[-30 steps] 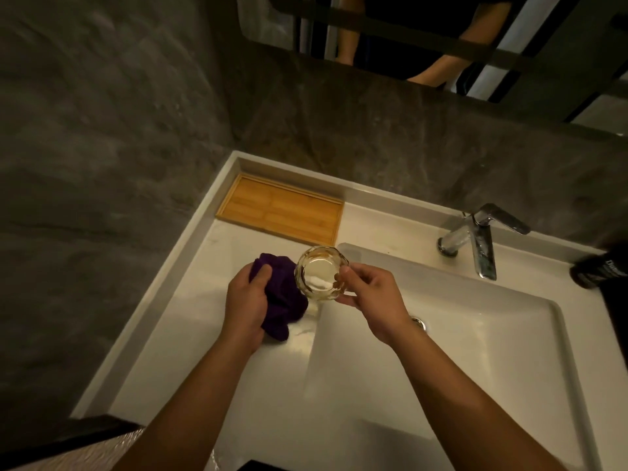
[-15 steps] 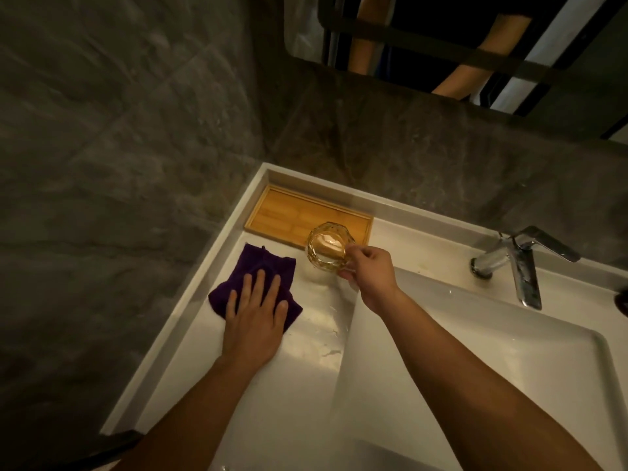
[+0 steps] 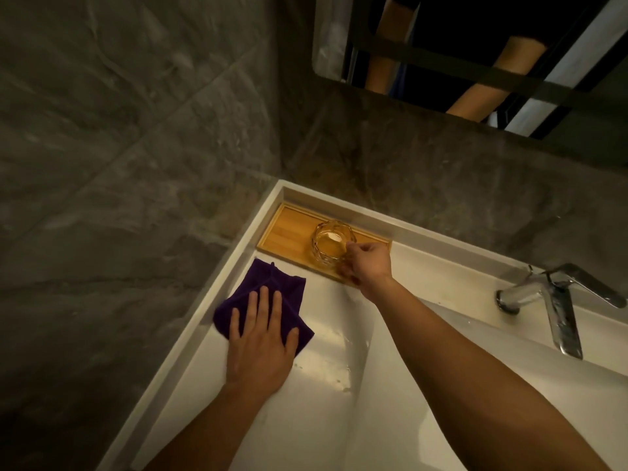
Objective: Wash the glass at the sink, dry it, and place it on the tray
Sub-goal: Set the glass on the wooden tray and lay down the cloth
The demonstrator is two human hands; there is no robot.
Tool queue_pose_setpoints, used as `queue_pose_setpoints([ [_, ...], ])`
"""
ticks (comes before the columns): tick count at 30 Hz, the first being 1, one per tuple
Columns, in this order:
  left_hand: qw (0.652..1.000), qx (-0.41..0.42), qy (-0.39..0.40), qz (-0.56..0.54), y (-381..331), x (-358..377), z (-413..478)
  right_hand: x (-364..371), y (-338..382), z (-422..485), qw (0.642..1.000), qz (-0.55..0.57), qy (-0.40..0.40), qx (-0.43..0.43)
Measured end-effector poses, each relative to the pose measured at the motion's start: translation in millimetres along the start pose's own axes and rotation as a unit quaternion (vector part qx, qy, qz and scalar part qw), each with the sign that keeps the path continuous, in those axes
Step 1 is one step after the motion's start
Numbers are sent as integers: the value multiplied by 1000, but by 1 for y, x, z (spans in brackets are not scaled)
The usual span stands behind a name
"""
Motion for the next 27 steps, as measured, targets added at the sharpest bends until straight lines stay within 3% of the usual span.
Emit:
queue_pose_setpoints([
  [8,1000,-4,3,-2,1,4,2,8,2,15,998,-64,-23,4],
  [27,1000,-1,5,12,1,1,2,0,1,12,995,-96,-24,-1],
])
Point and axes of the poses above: each hand's wrist, its own z-axis towards the middle knuckle, its own x-axis out of the palm, y = z × x, the point moved 8 cm from there along z, towards the middle knuckle, and after that the axes turned 7 degrees about z, right-handed, at the moved point
